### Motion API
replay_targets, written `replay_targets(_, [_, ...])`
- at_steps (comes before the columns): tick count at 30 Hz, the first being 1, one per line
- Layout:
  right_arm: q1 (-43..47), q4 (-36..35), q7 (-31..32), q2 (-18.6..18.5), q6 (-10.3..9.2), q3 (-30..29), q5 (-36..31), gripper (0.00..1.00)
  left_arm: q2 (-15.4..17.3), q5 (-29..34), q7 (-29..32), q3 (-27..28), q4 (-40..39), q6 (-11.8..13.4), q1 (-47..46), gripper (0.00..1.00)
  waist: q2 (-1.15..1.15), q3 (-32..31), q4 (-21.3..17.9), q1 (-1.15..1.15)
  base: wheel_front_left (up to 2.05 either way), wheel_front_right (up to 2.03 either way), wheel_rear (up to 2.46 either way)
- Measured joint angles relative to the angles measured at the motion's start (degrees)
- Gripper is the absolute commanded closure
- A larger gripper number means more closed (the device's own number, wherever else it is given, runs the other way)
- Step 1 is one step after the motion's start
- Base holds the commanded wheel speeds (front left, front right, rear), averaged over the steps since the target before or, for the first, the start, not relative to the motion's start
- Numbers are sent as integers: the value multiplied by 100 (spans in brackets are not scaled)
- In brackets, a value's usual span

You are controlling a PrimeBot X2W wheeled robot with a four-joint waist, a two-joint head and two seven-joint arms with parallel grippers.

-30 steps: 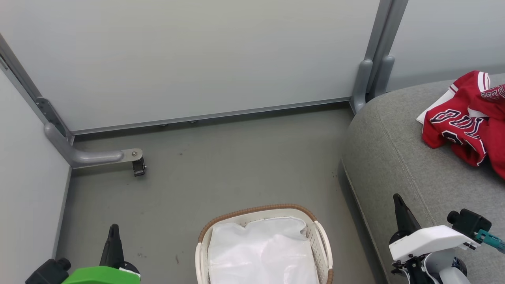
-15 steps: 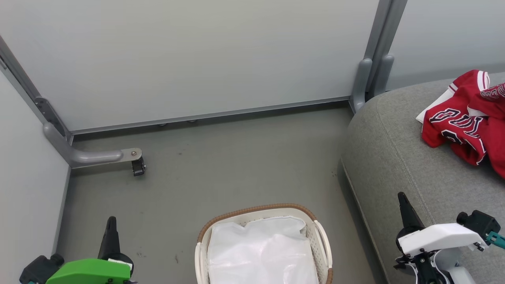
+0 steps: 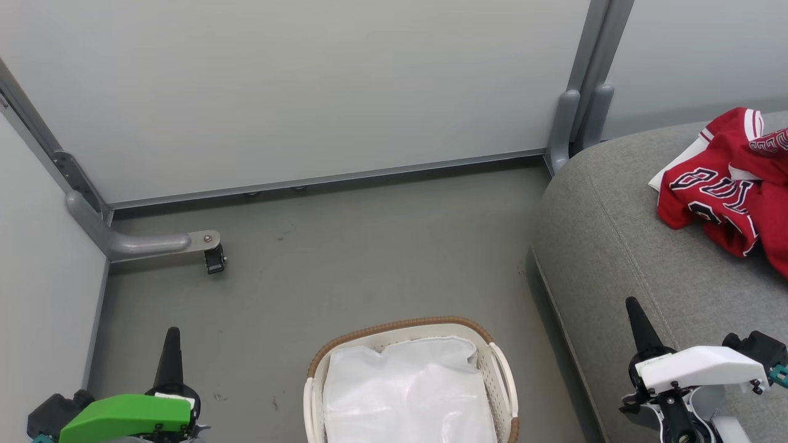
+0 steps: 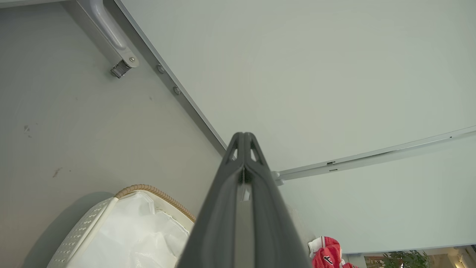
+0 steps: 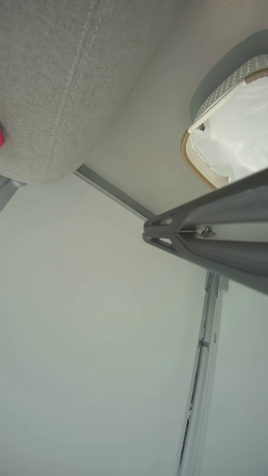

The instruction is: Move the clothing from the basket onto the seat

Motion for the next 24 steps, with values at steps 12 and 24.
replay_targets(12, [-7, -71, 175, -3, 0, -96, 665, 100, 0, -595, 179, 68, -14, -19, -121, 100, 0, 12, -10, 0, 0, 0, 0])
replay_targets(24, [-25, -135, 336, -7, -1, -183, 1260, 100, 0, -1110, 330, 127, -33, -41, -233, 100, 0, 25, -20, 0, 0, 0, 0])
